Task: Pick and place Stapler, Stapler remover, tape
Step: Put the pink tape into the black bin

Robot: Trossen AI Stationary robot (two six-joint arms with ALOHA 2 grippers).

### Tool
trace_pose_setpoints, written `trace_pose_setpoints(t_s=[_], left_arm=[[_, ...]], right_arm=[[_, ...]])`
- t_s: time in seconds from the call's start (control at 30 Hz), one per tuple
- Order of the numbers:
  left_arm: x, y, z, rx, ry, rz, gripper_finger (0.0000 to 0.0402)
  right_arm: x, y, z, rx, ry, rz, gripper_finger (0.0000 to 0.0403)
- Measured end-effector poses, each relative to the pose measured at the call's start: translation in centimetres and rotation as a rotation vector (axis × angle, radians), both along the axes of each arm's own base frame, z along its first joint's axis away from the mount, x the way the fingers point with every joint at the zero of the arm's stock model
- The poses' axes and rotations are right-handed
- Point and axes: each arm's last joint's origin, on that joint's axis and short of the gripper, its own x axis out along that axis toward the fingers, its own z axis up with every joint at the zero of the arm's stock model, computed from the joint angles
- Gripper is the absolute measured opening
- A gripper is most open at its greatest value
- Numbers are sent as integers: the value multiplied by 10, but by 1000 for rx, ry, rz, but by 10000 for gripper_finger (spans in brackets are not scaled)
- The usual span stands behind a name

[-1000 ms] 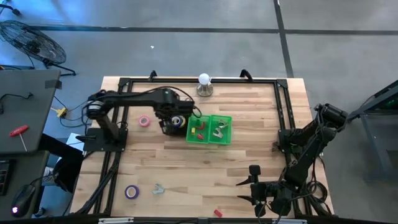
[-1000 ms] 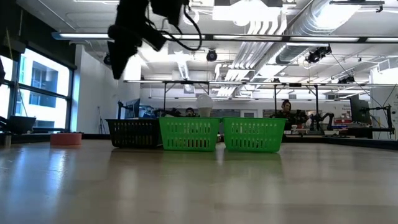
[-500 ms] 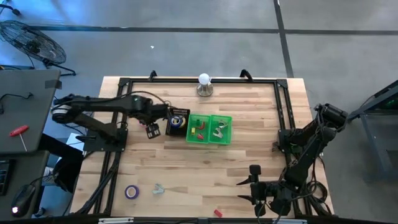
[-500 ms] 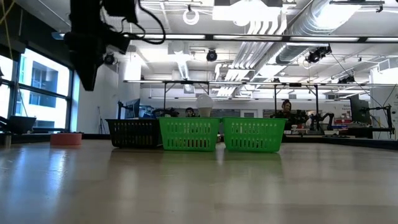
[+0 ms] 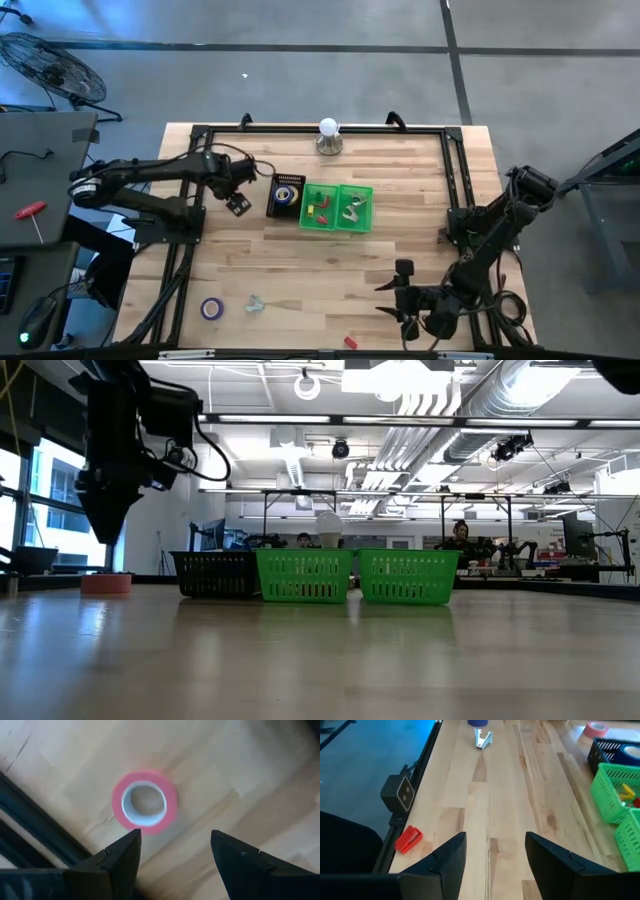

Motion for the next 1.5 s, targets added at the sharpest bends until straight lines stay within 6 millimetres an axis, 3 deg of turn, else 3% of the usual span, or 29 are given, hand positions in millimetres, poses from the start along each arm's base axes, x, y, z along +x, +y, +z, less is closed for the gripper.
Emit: trace_pose_setpoints(t_s=[0.27, 0.73, 1.07, 1.5], left_arm=[[-1, 15, -1, -5, -64, 76, 232], [2, 13, -1, -116, -133, 93, 232], [-4, 10, -40, -113, -156, 89, 232], [-6, 13, -44, 26, -116, 84, 232]], right_arm=[[8, -6, -1, 24, 29, 3, 195], [7, -6, -1, 44, 35, 0, 195], [7, -5, -1, 69, 48, 7, 195], [11, -8, -1, 56, 41, -10, 195]])
